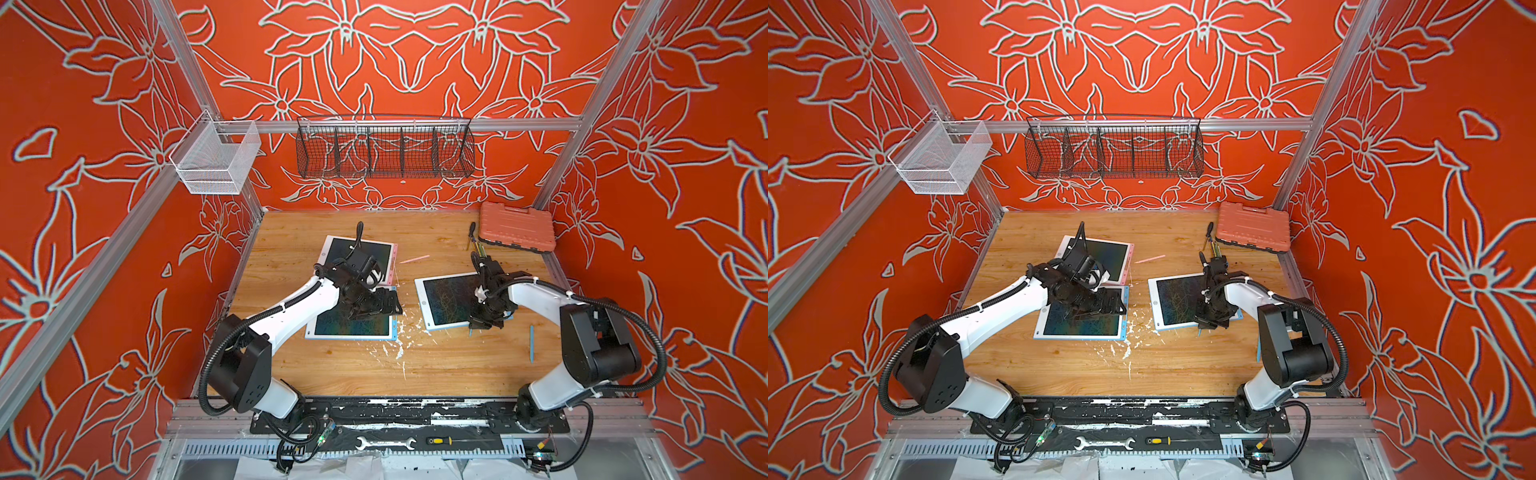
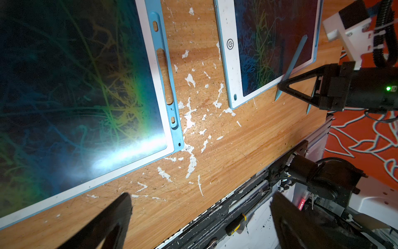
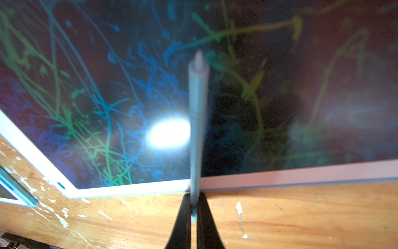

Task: Place the stylus back onto the writing tablet
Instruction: Pick up the stylus from the writing tablet.

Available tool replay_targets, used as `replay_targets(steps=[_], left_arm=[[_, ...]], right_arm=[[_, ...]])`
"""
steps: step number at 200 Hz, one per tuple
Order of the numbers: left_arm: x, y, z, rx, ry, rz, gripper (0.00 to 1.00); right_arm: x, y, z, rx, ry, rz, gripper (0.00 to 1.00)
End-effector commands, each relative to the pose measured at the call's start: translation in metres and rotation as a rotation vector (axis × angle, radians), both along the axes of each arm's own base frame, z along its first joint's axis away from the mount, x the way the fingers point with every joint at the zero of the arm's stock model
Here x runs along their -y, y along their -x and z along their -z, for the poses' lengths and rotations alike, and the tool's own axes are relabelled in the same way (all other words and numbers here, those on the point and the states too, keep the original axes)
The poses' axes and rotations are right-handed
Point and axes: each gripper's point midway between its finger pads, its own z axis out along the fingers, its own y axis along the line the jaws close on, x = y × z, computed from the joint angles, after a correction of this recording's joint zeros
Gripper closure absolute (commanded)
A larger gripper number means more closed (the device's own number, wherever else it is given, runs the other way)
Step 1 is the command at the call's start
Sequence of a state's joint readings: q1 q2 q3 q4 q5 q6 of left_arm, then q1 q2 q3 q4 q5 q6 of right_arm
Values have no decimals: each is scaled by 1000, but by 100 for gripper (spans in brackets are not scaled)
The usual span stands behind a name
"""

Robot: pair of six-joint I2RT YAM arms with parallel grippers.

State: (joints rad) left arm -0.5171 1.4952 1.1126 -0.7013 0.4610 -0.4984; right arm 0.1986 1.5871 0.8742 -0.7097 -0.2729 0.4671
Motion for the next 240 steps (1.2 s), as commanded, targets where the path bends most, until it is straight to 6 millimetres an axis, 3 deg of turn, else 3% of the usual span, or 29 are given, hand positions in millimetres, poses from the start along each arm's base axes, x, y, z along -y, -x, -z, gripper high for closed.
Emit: replay_targets(steps=[1,80,126,173,240], left_arm=[[-2,4,-2,5,-8,-1,2],[-9,1,-4,11,-21,-22,2],[-18,1,0,-38,7,-50,1],[-36,0,2,-45,-16,-104,0],[-66,3,4,-47,-61,-179,0]], right_arm=[[7,10,4,-18,48,-18,100],[-5,-5,-25,52,14,-44,100],[-25,-13,-43,96,-21,-73,100],[-70,-21,-58,126,-62,-173,100],[-138,-22,-53,98,-129,-221,100]])
